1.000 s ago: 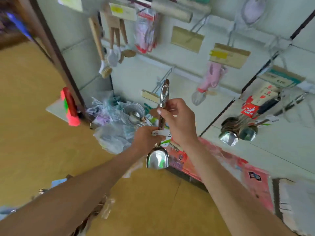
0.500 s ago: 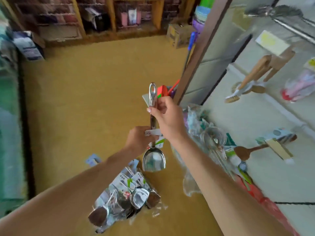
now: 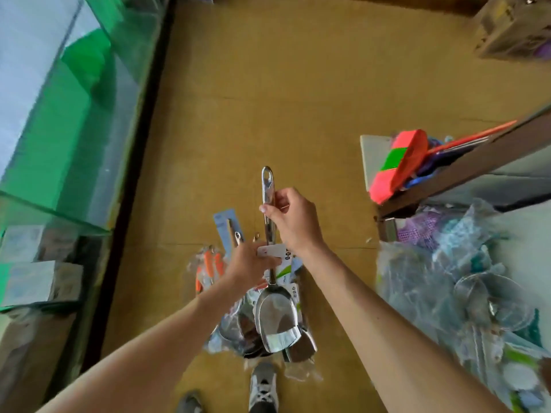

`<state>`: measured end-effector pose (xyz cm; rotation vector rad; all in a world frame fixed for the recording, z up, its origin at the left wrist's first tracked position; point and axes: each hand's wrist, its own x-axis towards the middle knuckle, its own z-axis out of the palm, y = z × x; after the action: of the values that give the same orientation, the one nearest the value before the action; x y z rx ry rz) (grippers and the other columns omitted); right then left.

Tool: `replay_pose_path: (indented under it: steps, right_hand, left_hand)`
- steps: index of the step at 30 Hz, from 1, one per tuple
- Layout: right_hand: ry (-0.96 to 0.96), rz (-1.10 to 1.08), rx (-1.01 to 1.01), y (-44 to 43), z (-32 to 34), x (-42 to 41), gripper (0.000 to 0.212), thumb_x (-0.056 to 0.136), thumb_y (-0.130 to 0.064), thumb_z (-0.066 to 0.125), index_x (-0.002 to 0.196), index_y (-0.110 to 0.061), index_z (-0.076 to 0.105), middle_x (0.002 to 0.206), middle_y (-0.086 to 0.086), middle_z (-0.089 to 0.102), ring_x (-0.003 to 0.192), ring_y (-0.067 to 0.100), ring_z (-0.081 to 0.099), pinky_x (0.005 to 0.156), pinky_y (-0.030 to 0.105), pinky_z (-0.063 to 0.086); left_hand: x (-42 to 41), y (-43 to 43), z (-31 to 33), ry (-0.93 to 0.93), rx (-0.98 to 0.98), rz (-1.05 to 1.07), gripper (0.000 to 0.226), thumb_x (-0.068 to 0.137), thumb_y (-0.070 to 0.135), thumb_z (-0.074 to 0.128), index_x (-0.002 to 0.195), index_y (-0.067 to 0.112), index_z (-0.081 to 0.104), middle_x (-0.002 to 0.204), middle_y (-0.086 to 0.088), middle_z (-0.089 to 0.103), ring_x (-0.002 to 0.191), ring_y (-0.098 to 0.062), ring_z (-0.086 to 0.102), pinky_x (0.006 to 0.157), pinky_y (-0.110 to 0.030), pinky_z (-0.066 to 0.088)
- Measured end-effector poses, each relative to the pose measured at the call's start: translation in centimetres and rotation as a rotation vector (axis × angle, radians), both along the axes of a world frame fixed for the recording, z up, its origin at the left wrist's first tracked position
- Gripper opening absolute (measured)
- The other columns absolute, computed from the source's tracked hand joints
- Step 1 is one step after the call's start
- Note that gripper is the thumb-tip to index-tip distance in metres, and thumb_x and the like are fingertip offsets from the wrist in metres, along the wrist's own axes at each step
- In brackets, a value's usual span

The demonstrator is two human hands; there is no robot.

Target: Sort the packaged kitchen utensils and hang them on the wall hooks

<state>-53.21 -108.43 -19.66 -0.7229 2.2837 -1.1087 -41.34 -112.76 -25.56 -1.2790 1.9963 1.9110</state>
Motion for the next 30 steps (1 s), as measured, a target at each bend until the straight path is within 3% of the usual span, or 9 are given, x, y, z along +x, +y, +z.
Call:
replay_pose_path:
  steps: [3, 9, 12, 14, 19, 22, 25, 27, 30]
  right_hand:
    - [-0.062, 0.058, 0.087, -0.5, -7.4, 0.7, 0.021, 0.087, -0.025, 0.074, 0.099, -0.011, 0.064, 0.086, -0.005, 0.067, 0.08, 0.017, 0.065, 0.074, 0.036, 0.054]
    - [-0.185, 0.094, 0.273, -0.4, -20.1, 2.7, 0.021, 0.088, -0.027, 0.074, 0.094, -0.013, 0.059, 0.083, -0.006, 0.059, 0.082, 0.019, 0.062, 0.072, 0.034, 0.053]
    - [-0.219, 0.091, 0.322, -0.7, -24.1, 3.2, 0.021, 0.087, -0.026, 0.074, 0.09, -0.014, 0.057, 0.078, -0.009, 0.055, 0.086, 0.026, 0.064, 0.077, 0.046, 0.057]
    - [-0.222, 0.087, 0.35, -1.1, -26.4, 3.5, 0.023, 0.086, -0.028, 0.076, 0.091, -0.012, 0.06, 0.08, -0.005, 0.058, 0.088, 0.029, 0.066, 0.077, 0.052, 0.056]
    - [-0.211, 0.064, 0.438, -1.9, -30.4, 2.9, 0.027, 0.085, -0.028, 0.075, 0.091, -0.004, 0.065, 0.09, 0.011, 0.07, 0.087, 0.032, 0.068, 0.08, 0.05, 0.056]
    - [-0.209, 0.042, 0.482, -1.8, -31.8, 2.4, 0.021, 0.087, -0.029, 0.073, 0.09, -0.009, 0.068, 0.095, 0.01, 0.072, 0.089, 0.029, 0.068, 0.082, 0.044, 0.056]
    - [-0.204, 0.035, 0.507, -1.4, -32.0, 2.3, 0.03, 0.087, -0.035, 0.072, 0.103, -0.01, 0.069, 0.104, 0.007, 0.071, 0.096, 0.026, 0.066, 0.084, 0.038, 0.054]
    - [-0.206, 0.061, 0.517, -1.1, -31.5, 2.4, 0.037, 0.088, -0.039, 0.069, 0.112, -0.01, 0.065, 0.112, 0.007, 0.068, 0.102, 0.026, 0.063, 0.086, 0.037, 0.052]
    - [-0.149, 0.127, 0.526, -0.3, -30.1, 2.5, 0.047, 0.093, -0.042, 0.062, 0.128, -0.011, 0.056, 0.123, 0.008, 0.061, 0.112, 0.027, 0.058, 0.089, 0.037, 0.048]
  left_hand:
    - [1.5, 0.9, -6.5, -0.09, 0.036, 0.049, 0.008, 0.079, 0.01, 0.079, 0.086, 0.012, 0.075, 0.062, -0.001, 0.059, 0.044, -0.005, 0.043, 0.046, -0.021, 0.036]
    - [5.0, 3.1, -17.0, -0.192, 0.115, 0.087, 0.014, 0.079, 0.012, 0.08, 0.086, 0.005, 0.069, 0.067, 0.001, 0.067, 0.045, 0.002, 0.054, 0.046, -0.016, 0.043]
    - [5.8, 3.4, -20.1, -0.222, 0.125, 0.098, 0.018, 0.078, 0.014, 0.08, 0.09, 0.004, 0.071, 0.082, -0.011, 0.074, 0.06, -0.013, 0.059, 0.059, -0.033, 0.053]
    - [5.9, 3.3, -21.9, -0.234, 0.123, 0.089, 0.017, 0.079, 0.015, 0.08, 0.088, 0.004, 0.071, 0.082, -0.01, 0.074, 0.058, -0.012, 0.058, 0.057, -0.03, 0.051]
    - [5.4, 2.9, -24.9, -0.263, 0.144, 0.108, 0.015, 0.081, 0.016, 0.078, 0.088, 0.007, 0.068, 0.07, 0.002, 0.066, 0.053, -0.009, 0.053, 0.048, -0.021, 0.044]
    - [4.9, 2.8, -25.6, -0.278, 0.079, 0.107, 0.015, 0.082, 0.017, 0.076, 0.083, 0.01, 0.064, 0.069, 0.0, 0.061, 0.053, -0.012, 0.051, 0.052, -0.027, 0.045]
    - [4.5, 2.9, -25.5, -0.286, 0.043, 0.115, 0.016, 0.082, 0.014, 0.075, 0.079, 0.013, 0.059, 0.066, 0.001, 0.058, 0.052, -0.012, 0.051, 0.051, -0.027, 0.044]
    - [4.3, 3.0, -25.0, -0.292, 0.009, 0.133, 0.013, 0.084, 0.014, 0.072, 0.091, 0.01, 0.062, 0.074, 0.0, 0.062, 0.056, -0.011, 0.054, 0.054, -0.029, 0.049]
    - [4.1, 2.5, -23.8, -0.333, -0.063, 0.165, 0.033, 0.09, 0.025, 0.067, 0.118, 0.011, 0.059, 0.097, -0.002, 0.067, 0.076, -0.013, 0.062, 0.067, -0.028, 0.053]
